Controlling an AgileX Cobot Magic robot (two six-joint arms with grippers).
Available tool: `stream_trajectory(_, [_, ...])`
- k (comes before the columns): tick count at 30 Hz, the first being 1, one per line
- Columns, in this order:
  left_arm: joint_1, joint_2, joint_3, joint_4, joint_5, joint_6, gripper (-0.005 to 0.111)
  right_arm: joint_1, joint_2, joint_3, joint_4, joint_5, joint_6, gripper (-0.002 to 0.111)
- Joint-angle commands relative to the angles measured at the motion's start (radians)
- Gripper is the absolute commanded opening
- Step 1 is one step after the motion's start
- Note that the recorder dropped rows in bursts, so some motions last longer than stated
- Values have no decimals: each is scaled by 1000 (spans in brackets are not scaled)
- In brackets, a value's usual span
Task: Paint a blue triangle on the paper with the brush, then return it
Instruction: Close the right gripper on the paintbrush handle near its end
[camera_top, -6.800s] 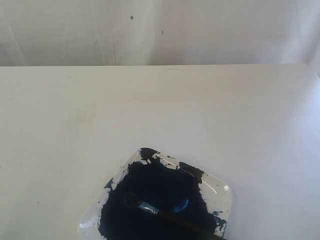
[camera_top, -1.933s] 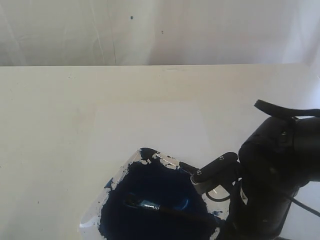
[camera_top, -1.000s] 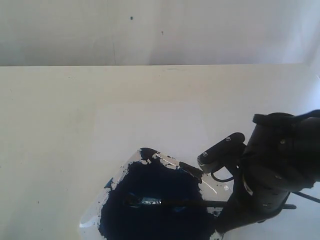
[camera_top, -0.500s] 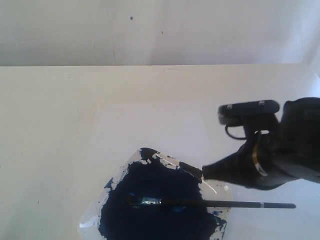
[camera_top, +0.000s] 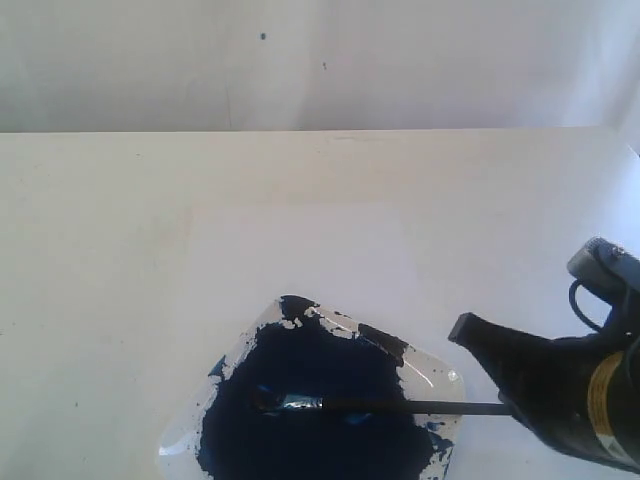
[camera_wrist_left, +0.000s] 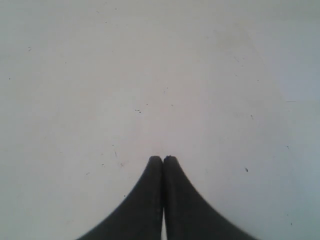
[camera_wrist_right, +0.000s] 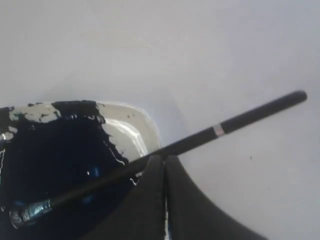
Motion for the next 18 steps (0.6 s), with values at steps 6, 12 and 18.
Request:
stream_trajectory(6, [3, 8, 4, -3, 0, -3, 0, 66, -8, 23, -82, -121, 131, 0])
stream_trajectory(12, [3, 8, 4, -3, 0, -3, 0, 64, -8, 23, 19, 77, 263, 2])
stream_trajectory(18, [3, 8, 4, -3, 0, -3, 0, -1, -8, 23, 32, -44, 263, 31])
